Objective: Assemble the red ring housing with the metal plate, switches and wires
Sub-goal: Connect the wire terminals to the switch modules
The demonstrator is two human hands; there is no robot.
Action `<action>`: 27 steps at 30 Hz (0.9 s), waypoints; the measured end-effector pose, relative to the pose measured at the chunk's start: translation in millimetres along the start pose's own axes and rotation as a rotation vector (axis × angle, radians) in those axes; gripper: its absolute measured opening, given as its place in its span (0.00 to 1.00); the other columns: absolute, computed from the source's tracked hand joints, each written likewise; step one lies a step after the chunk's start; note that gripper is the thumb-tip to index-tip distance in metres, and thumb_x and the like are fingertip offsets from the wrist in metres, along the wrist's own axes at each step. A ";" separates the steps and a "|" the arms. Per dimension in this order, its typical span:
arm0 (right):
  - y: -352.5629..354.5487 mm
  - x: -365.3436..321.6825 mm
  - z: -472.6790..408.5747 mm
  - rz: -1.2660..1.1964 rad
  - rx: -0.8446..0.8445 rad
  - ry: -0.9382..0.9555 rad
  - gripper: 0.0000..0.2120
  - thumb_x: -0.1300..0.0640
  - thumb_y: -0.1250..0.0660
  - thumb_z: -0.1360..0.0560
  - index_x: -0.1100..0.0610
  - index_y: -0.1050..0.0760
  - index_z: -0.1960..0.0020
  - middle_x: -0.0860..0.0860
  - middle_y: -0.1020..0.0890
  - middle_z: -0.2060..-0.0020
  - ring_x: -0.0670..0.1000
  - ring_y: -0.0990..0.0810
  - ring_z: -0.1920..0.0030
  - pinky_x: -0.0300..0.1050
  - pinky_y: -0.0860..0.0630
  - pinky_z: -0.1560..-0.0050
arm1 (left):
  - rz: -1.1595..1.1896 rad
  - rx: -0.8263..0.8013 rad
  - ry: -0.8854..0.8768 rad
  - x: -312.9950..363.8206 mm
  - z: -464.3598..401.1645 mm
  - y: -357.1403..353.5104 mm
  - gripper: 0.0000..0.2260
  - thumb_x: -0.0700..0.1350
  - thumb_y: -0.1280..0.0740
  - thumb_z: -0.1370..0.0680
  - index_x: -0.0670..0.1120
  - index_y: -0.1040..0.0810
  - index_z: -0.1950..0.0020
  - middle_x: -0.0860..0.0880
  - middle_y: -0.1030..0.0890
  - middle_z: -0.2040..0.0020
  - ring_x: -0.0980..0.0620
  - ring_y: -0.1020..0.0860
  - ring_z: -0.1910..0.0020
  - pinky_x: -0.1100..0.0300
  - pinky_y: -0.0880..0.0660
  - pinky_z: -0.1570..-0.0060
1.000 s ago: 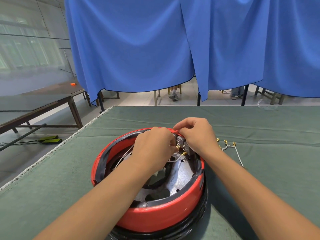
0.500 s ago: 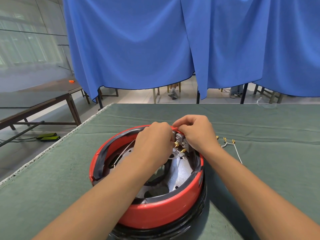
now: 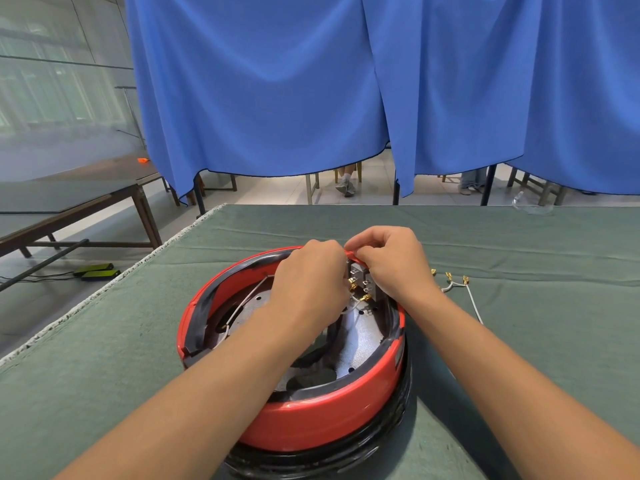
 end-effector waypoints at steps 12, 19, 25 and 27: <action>11.3 -1.5 -0.3 0.257 0.116 -0.020 0.13 0.56 0.33 0.29 0.47 0.27 0.45 0.44 0.18 0.58 0.53 0.21 0.51 0.45 0.31 0.56 | -0.012 0.021 0.005 -1.2 1.3 1.6 0.08 0.46 0.35 0.24 0.45 0.18 0.50 0.44 0.19 0.54 0.42 0.21 0.54 0.56 0.31 0.62; 13.5 -1.6 1.3 0.267 0.130 -0.027 0.07 0.53 0.31 0.28 0.47 0.23 0.51 0.44 0.17 0.57 0.51 0.20 0.52 0.43 0.33 0.58 | 0.002 0.002 -0.049 -0.4 -0.6 0.1 0.07 0.46 0.34 0.25 0.48 0.17 0.53 0.46 0.18 0.55 0.43 0.21 0.54 0.57 0.31 0.62; 14.0 0.0 0.6 0.271 0.136 -0.030 0.01 0.51 0.30 0.29 0.46 0.23 0.58 0.43 0.19 0.61 0.50 0.20 0.53 0.41 0.35 0.61 | -0.006 0.018 -0.065 -1.1 -2.3 0.6 0.07 0.47 0.34 0.25 0.48 0.17 0.55 0.47 0.18 0.56 0.43 0.21 0.55 0.58 0.30 0.63; 14.9 -1.0 0.7 0.285 0.146 -0.020 0.02 0.51 0.30 0.29 0.47 0.23 0.59 0.42 0.21 0.63 0.50 0.21 0.54 0.41 0.36 0.62 | -0.026 0.029 -0.071 0.5 -2.7 0.2 0.07 0.47 0.35 0.25 0.48 0.17 0.53 0.47 0.18 0.56 0.43 0.21 0.55 0.57 0.31 0.63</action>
Point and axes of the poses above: each hand's wrist, its own z-axis away from the middle knuckle, its own y-axis out of the back of the hand, x = y × z, the point moved 8 cm from there along -z, towards the middle knuckle
